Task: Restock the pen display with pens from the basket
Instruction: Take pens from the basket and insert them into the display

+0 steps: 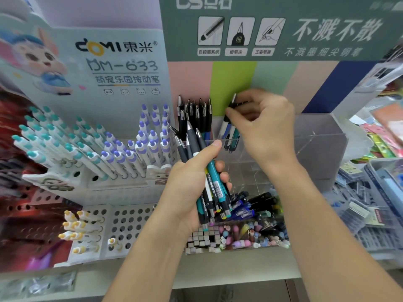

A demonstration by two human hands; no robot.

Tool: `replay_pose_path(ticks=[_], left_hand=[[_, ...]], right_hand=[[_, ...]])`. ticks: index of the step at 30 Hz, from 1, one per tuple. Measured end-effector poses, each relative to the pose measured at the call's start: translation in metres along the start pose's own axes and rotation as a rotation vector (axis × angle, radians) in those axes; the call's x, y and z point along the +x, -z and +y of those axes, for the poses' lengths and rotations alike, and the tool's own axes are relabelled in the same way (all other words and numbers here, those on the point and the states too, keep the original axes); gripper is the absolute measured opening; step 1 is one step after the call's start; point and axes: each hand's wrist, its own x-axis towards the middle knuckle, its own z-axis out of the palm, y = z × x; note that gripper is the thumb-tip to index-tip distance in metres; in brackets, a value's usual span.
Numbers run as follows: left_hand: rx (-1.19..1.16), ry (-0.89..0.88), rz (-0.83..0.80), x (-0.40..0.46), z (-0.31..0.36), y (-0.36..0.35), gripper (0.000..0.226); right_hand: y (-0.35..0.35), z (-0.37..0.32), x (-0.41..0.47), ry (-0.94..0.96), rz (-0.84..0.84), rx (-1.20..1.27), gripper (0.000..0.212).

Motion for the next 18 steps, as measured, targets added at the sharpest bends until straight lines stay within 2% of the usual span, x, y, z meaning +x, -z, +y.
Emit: replay_pose_path(ticks=[6,18], left_hand=[[0.039,-0.025,-0.009,-0.001,0.001,-0.001,0.021],[0.088,-0.028,-0.015,0.001,-0.002,-0.006,0.021]], right_hand=[[-0.012,0.008,0.000,-0.016,0.033,-0.032,0.022],[-0.016,0.009,-0.007,0.111,0.120,-0.105,0.009]])
